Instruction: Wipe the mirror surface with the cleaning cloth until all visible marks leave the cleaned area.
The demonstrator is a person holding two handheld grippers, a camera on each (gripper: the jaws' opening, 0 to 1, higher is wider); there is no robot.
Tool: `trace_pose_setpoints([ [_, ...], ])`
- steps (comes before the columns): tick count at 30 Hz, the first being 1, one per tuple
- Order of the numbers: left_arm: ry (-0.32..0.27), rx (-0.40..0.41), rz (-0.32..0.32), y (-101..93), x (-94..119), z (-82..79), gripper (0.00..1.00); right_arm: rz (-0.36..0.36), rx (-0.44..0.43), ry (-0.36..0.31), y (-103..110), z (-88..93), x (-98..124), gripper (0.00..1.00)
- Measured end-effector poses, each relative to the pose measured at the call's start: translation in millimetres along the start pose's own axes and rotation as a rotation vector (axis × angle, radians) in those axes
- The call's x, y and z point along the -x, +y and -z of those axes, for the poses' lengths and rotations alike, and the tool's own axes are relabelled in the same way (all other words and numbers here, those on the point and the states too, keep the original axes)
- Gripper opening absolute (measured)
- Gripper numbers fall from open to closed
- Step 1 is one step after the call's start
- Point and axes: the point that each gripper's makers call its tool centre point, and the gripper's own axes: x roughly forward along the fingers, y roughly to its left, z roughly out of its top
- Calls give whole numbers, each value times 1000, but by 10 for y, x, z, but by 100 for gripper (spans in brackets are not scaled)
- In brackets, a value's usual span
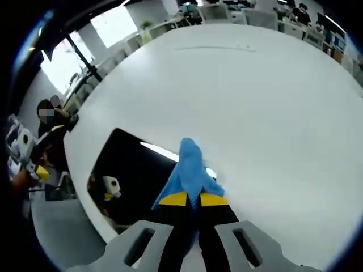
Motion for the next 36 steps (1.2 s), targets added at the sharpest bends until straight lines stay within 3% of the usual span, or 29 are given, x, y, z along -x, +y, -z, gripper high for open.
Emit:
trace_pose_setpoints([
  [9, 1, -2, 2, -16, -41, -11, 99, -4, 4, -67, 2, 28, 42, 1],
  [11, 0, -2, 1, -4, -52, -21, 99, 33, 24, -84, -75, 6, 101, 1],
  [13, -1, 4, -2, 9, -55, -41, 100, 40, -15, -99, -130, -14, 192, 2],
  [15, -1, 6, -5, 23, -57, -44, 100, 89, -66, -123, -326, -26, 317, 2],
  [16, -1, 7, -8, 38, -59, -42, 100, 138, -76, -119, -489, 13, 384, 2],
  [19, 2, 13, -13, 56, -56, -27, 100, 181, -131, -102, -766, 177, 425, 2],
  [21, 4, 15, -15, 66, -60, -10, 100, 205, -111, -58, -910, 400, 354, 2],
  [22, 4, 16, -15, 68, -64, -5, 100, 195, -94, -94, -925, 459, 349, 2],
  [23, 1, 15, -14, 56, -64, -18, 100, 173, -160, -141, -851, 420, 381, 2],
  [25, -4, 14, -10, 40, -70, -37, 100, 143, -35, -165, -805, 372, 367, 2],
  [27, -4, 12, -7, 34, -85, -41, 100, 91, 21, -210, -763, 347, 335, 5],
  [28, -2, 11, -6, 32, -91, -41, 100, 67, -18, -234, -737, 350, 356, 8],
  [30, 0, 9, -4, 25, -97, -47, 100, 24, -51, -292, -669, 339, 454, 26],
  [32, -6, 5, -3, 21, -96, -68, 100, -2, -28, -349, -620, 326, 544, 53],
  [33, -7, 5, -3, 23, -94, -70, 100, -38, -13, -397, -566, 313, 625, 62],
  [35, -4, 7, -5, 36, -89, -52, 99, -78, -6, -429, -509, 373, 741, 71],
  [36, 2, 6, -7, 48, -85, -23, 99, -47, -20, -407, -574, 452, 799, 73],
])
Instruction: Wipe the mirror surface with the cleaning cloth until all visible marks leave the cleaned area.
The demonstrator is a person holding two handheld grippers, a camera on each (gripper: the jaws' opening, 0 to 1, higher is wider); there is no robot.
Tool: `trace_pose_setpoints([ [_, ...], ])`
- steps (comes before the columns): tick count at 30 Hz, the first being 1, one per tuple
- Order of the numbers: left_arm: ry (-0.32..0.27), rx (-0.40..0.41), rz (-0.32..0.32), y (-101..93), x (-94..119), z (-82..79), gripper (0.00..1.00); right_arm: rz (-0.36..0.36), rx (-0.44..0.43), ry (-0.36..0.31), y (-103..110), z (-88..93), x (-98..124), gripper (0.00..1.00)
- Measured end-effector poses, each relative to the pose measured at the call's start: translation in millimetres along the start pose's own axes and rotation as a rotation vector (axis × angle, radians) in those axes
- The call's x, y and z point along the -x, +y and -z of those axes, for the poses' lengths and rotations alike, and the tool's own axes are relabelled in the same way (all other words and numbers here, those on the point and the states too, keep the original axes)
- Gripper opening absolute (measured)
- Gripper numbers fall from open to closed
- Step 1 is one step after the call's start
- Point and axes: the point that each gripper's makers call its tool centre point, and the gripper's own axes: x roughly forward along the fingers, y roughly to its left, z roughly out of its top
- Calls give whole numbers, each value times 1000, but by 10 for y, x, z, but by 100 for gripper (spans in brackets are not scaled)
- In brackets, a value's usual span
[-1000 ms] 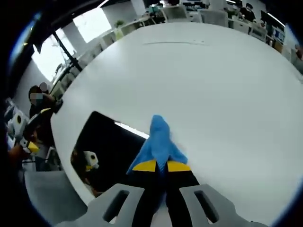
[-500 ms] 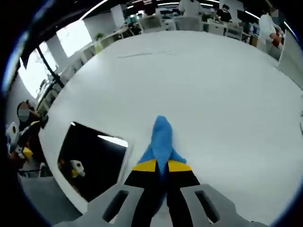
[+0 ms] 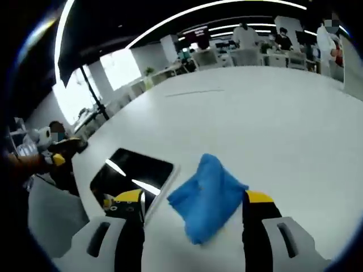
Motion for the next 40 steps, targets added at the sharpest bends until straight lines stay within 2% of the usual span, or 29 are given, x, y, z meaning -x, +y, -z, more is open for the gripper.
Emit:
trace_pose_setpoints([
  [1, 3, 0, -1, 7, 4, 18, 99, 16, -8, 12, -35, 16, 45, 76],
  [2, 6, 2, -2, 15, 13, 39, 99, 69, -9, 36, -145, 47, 114, 80],
  [4, 8, 5, -4, 24, 26, 56, 99, 126, 18, 25, -266, 36, 200, 85],
  [6, 9, 10, -9, 34, 40, 65, 99, 143, 15, 25, -314, 86, 293, 86],
  [7, 7, 12, -10, 37, 48, 62, 99, 161, 22, 61, -363, 150, 348, 86],
  [8, 6, 11, -11, 40, 53, 58, 99, 161, 2, 50, -377, 121, 364, 86],
  [9, 5, 12, -13, 45, 61, 48, 99, 153, 31, -20, -363, 2, 390, 88],
  [13, 0, 11, -15, 60, 80, 36, 99, 147, 17, -63, -321, -52, 440, 98],
  [19, -5, 15, -14, 69, 88, 30, 99, 129, 65, -57, -281, -47, 397, 100],
  [22, -9, 19, -15, 77, 102, 22, 99, 116, 72, -80, -273, -118, 426, 100],
  [24, -9, 18, -14, 86, 112, 25, 99, 99, 136, -57, -286, -90, 470, 100],
  [26, -9, 17, -13, 101, 120, 33, 99, 101, 159, -56, -325, -76, 499, 99],
  [29, -19, 27, -18, 128, 135, 20, 99, 114, 141, -34, -419, 8, 577, 99],
  [33, -22, 31, -19, 132, 128, 23, 100, 142, 116, -44, -507, 38, 664, 100],
  [35, -25, 66, 0, 101, 118, 32, 100, 134, 102, -55, -491, 36, 678, 100],
  [40, -29, 61, -4, 74, 115, 25, 100, 127, 108, -49, -428, 38, 642, 100],
])
